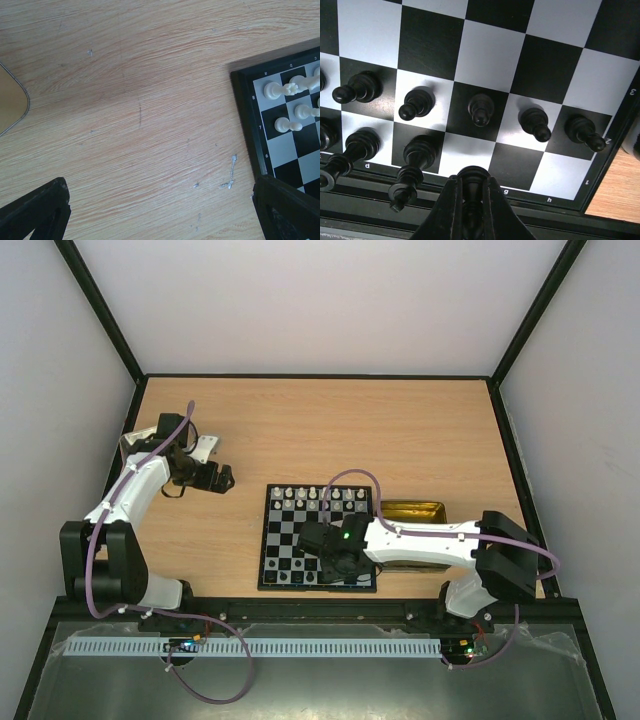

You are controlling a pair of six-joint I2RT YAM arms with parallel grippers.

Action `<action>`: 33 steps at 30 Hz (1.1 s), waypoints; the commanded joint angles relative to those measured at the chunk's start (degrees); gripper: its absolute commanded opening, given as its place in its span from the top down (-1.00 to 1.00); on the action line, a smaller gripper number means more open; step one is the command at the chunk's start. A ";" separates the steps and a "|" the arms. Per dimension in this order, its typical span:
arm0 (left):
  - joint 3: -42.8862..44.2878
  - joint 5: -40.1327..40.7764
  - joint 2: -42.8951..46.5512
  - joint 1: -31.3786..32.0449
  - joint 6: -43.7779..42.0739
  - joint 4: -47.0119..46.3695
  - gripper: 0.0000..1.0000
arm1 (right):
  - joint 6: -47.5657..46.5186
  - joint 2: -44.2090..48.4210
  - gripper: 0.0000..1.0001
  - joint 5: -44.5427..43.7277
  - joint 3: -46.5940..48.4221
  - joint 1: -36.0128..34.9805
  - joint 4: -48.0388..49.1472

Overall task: Set up the chess pieces on the board
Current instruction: Place the chess piece on the chessboard.

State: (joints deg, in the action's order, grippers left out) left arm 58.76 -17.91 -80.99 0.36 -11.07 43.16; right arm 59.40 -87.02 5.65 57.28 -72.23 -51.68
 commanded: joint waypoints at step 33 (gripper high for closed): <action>-0.67 0.06 -0.14 0.25 0.26 0.35 -0.98 | -0.10 -2.82 0.83 2.68 -1.44 -0.46 2.72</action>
State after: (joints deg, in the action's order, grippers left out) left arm 58.74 -17.93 -81.10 0.36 -11.07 43.16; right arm 59.18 -88.88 9.15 56.01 -72.25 -48.56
